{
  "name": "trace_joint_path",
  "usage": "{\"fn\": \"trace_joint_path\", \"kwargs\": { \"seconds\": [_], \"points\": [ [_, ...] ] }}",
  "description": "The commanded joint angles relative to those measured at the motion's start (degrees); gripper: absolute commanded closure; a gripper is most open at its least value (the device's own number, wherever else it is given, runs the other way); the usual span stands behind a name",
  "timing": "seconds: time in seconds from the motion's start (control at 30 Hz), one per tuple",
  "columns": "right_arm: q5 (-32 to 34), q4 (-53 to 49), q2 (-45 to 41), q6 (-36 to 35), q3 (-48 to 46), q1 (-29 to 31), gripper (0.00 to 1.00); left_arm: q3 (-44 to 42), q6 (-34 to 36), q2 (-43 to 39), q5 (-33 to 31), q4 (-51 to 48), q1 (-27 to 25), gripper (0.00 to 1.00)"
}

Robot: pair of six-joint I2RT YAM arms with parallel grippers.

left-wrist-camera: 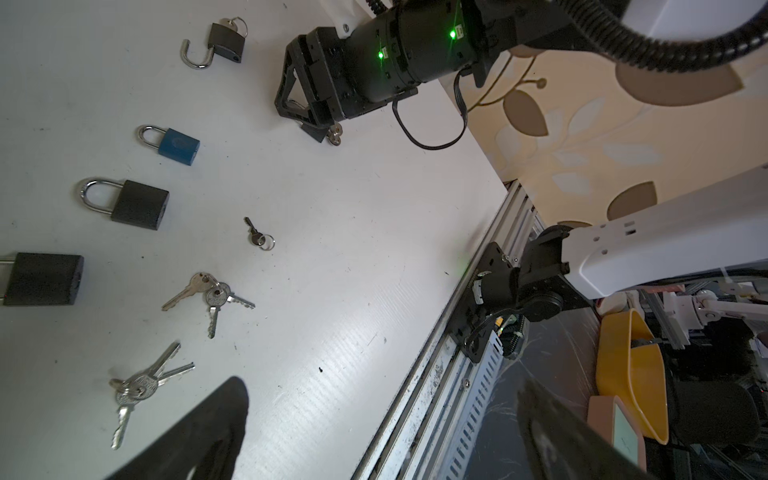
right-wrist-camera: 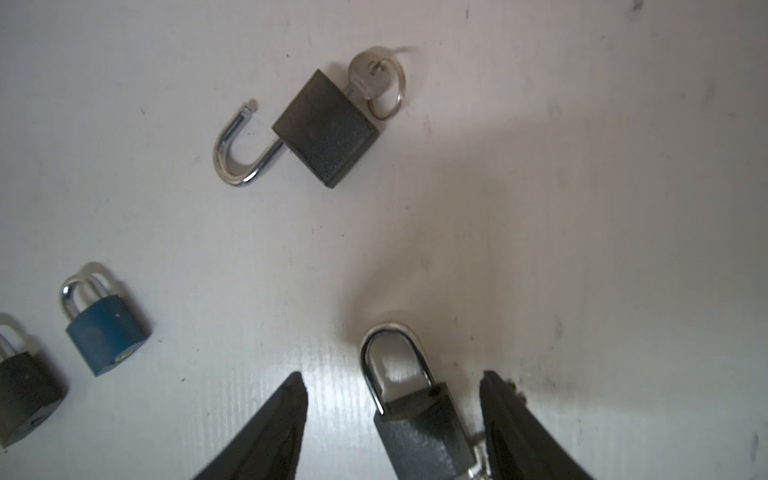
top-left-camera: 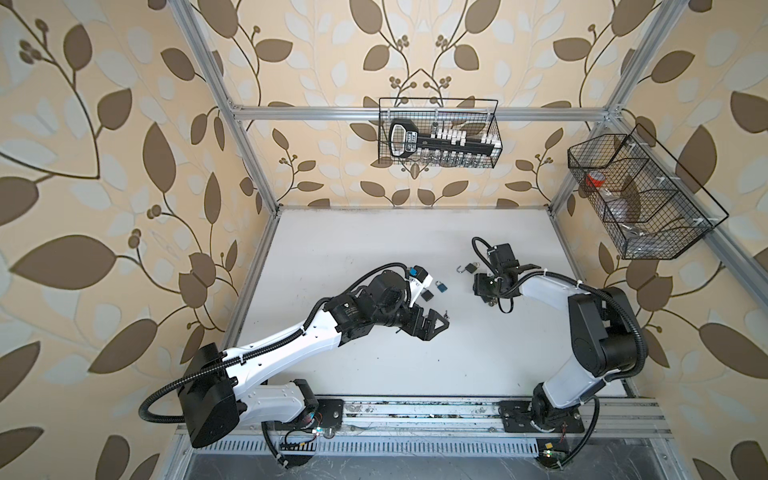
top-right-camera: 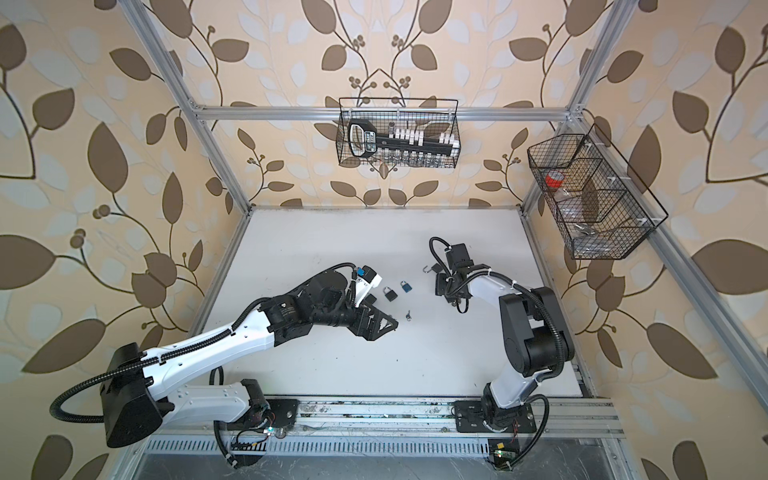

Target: Lock with the key

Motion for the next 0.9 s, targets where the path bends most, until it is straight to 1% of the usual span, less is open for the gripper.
{"fn": "trace_joint_path", "kwargs": {
  "seconds": [0.0, 0.17, 0.33, 0.43, 0.63, 0.8, 0.87],
  "points": [
    [-1.53, -2.84, 2.34, -1.68, 2.43, 0.10, 0.33, 1.59, 1.53, -1.42, -0.73, 0.14, -0.23, 0.01],
    [-1.95, -3.66, 2.10, 0.15, 0.94, 0.07, 0.33, 1.64, 1.05, -1.08, -1.37, -0.14, -0.21, 0.01],
    [0.06, -5.96, 1.54, 1.91, -0.20, 0.10, 0.33, 1.99, 0.97, -0.41, -1.00, 0.03, -0.21, 0.01],
    [0.96, -6.49, -0.01, 2.26, -1.72, 0.08, 0.35, 1.89, 1.05, -0.75, -1.32, -0.04, -0.23, 0.01],
    [0.97, -6.64, -0.29, 2.08, -3.28, 0.15, 0.43, 0.96, 0.28, -0.76, -2.06, 0.40, -0.17, 0.01],
    [0.44, -7.07, 0.37, 1.99, -2.93, 0.16, 0.53, 0.70, -0.02, -1.15, -2.21, 0.43, -0.21, 0.01],
    [0.19, -7.43, -0.01, 2.01, -2.92, 0.25, 0.56, 0.53, 0.08, -1.46, -2.32, 0.30, -0.21, 0.01]
  ]
}}
